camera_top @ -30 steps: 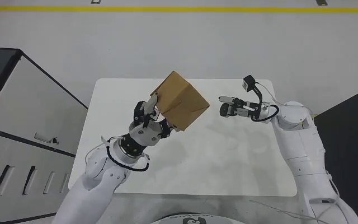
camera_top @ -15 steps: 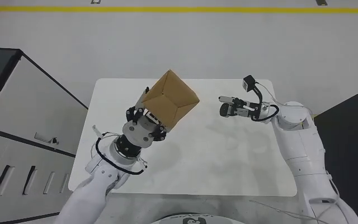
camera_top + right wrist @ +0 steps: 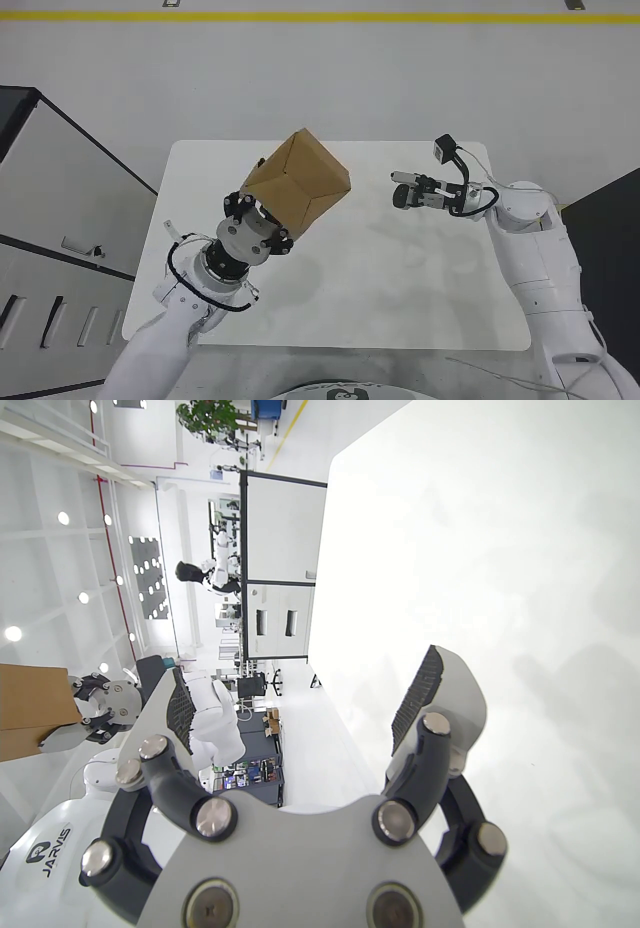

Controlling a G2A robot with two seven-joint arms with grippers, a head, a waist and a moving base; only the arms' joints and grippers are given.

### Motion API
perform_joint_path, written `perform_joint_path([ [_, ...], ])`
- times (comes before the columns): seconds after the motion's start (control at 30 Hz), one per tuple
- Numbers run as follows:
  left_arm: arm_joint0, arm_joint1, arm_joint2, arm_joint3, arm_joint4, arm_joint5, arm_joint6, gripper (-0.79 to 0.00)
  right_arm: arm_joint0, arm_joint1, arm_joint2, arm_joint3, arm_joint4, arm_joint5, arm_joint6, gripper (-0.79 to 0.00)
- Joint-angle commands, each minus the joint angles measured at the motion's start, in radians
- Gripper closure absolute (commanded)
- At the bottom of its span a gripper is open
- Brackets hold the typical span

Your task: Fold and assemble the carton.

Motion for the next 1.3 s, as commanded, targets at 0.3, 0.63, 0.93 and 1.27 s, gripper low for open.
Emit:
perform_joint_path([
  [0.3, -0.025, 0.013, -0.056, -0.034, 0.650, -0.158, 0.037, 0.000, 0.000, 0.000, 0.000, 0.000, 0.000, 0.000, 0.000, -0.785],
  [0.63, -0.031, 0.014, -0.059, -0.035, 0.767, -0.237, -0.011, 0.000, 0.000, 0.000, 0.000, 0.000, 0.000, 0.000, 0.000, -0.785],
  [0.93, -0.067, 0.013, -0.095, -0.043, 0.953, -0.416, -0.023, 0.000, 0.000, 0.000, 0.000, 0.000, 0.000, 0.000, 0.000, -0.785],
  [1.27, -0.104, 0.014, -0.107, -0.039, 1.087, -0.572, -0.099, 0.000, 0.000, 0.000, 0.000, 0.000, 0.000, 0.000, 0.000, -0.785],
])
